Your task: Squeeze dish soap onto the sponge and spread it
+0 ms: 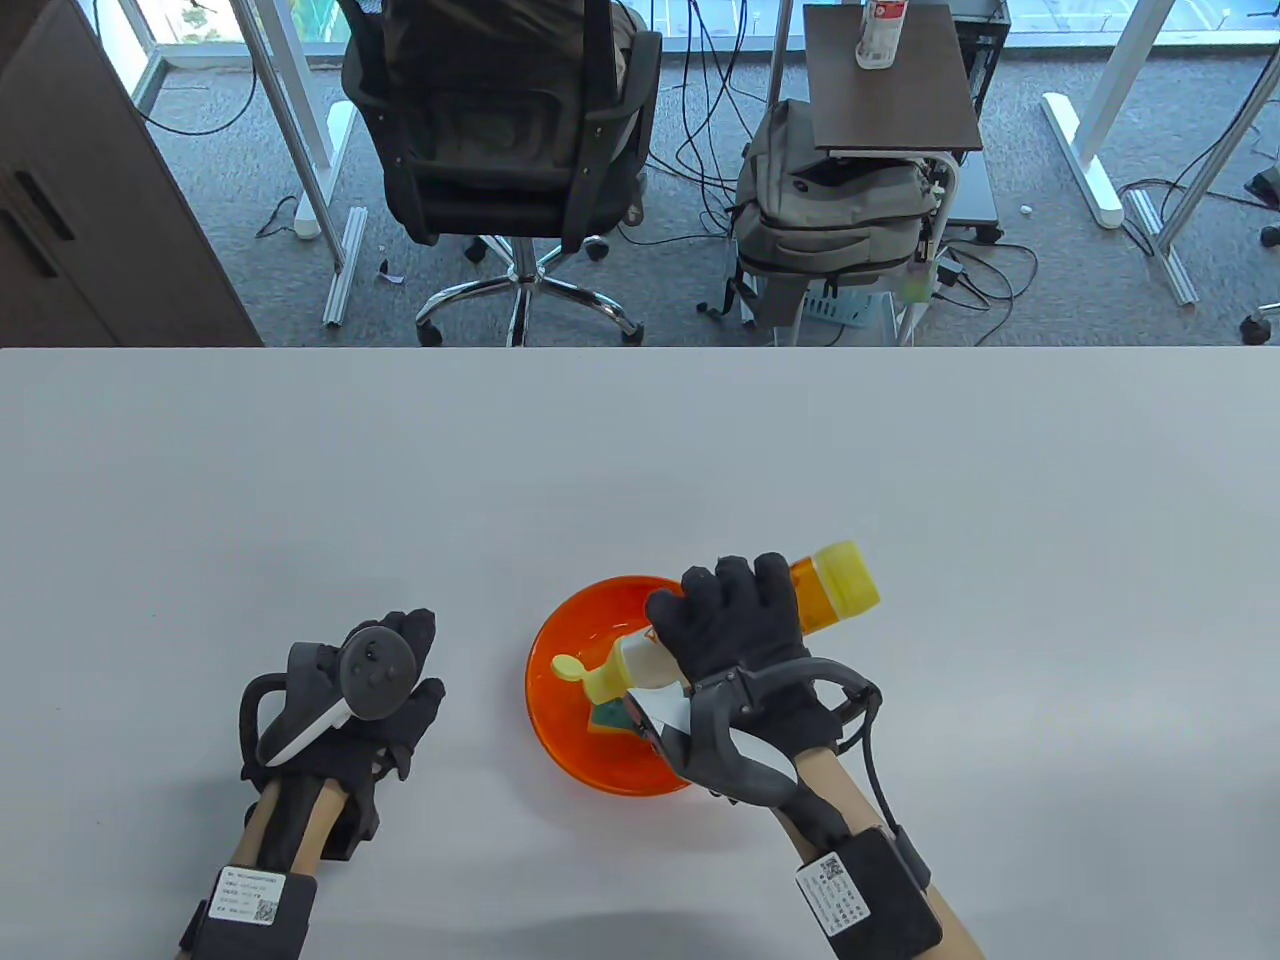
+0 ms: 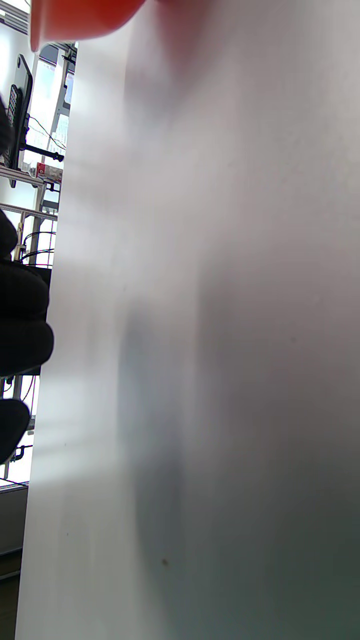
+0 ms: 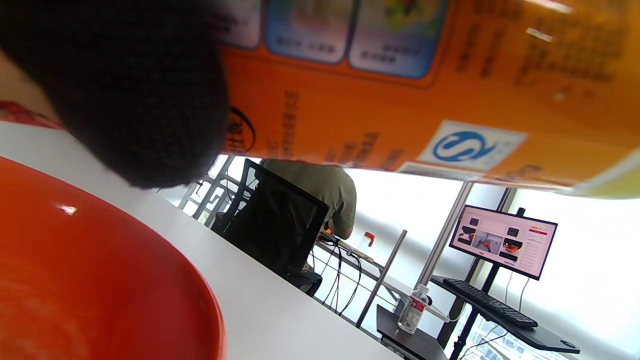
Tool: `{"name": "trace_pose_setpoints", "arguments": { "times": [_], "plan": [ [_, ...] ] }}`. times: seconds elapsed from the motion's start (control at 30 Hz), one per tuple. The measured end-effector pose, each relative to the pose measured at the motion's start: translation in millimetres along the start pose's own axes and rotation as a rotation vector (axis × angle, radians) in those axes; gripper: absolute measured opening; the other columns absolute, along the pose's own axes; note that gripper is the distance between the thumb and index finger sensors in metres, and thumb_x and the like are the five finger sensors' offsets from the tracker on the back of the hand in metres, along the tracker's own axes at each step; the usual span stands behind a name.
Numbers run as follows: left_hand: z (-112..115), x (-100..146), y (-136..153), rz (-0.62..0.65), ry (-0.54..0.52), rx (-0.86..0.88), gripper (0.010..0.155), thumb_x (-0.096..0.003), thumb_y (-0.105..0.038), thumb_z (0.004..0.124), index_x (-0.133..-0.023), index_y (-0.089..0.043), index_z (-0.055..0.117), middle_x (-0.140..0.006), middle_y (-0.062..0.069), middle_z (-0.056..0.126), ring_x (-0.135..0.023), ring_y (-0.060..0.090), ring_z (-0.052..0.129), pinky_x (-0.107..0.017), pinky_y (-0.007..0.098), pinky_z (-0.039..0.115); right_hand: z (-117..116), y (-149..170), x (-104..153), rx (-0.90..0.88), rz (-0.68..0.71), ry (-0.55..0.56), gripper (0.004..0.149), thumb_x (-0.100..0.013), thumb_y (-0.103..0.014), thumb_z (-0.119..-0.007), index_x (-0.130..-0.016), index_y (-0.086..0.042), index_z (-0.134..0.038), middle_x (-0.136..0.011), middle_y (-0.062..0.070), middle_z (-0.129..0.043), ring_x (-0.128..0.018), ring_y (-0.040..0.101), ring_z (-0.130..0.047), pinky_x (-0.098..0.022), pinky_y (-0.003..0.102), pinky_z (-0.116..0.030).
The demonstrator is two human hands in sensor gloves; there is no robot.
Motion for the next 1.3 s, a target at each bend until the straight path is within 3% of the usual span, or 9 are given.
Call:
{"name": "trace_pose_setpoints", "arguments": {
  "times": [0.3, 0.87, 1.3],
  "plan": [
    [0, 0, 0, 0.0, 0.0, 0.004, 0.071, -0.0445, -0.054, 0.064, -0.109, -0.031, 0.047, -0.118, 0.0, 0.057, -0.114, 0.03, 0.063, -0.081, 0.062, 0.053, 8, -6, 2, -0.054, 0.015, 0.012, 0.077, -0.022, -0.04, -0.107, -0.09, -0.05, -0.073, -0.096, -0.012, -0.076, -0.093, 0.022, -0.081, -0.077, 0.057, -0.059],
    [1, 0, 0, 0.001, 0.007, 0.003, 0.071, -0.0446, -0.053, 0.064, -0.109, -0.031, 0.047, -0.118, 0.0, 0.057, -0.114, 0.03, 0.063, -0.081, 0.062, 0.053, -38, 43, -2, 0.092, -0.108, -0.099, 0.077, -0.022, -0.037, -0.108, -0.089, -0.052, -0.072, -0.097, -0.014, -0.074, -0.096, 0.022, -0.077, -0.079, 0.058, -0.054],
    [0, 0, 0, -0.001, 0.001, 0.017, 0.07, -0.0448, -0.053, 0.064, -0.109, -0.031, 0.047, -0.118, 0.0, 0.056, -0.114, 0.03, 0.063, -0.081, 0.062, 0.053, -48, 76, -2, 0.173, -0.198, -0.139, 0.078, -0.023, -0.036, -0.107, -0.089, -0.053, -0.07, -0.098, -0.015, -0.072, -0.099, 0.024, -0.073, -0.08, 0.058, -0.05]
  ]
}}
Point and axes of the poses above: the tracker on the back of each hand, its own y axis roughly to the little-finger side, its own x axis roughly from the fingertips to the wrist, z = x × y, the point moved 3 cm from there along -x, roughly from the wrist to the fingertips
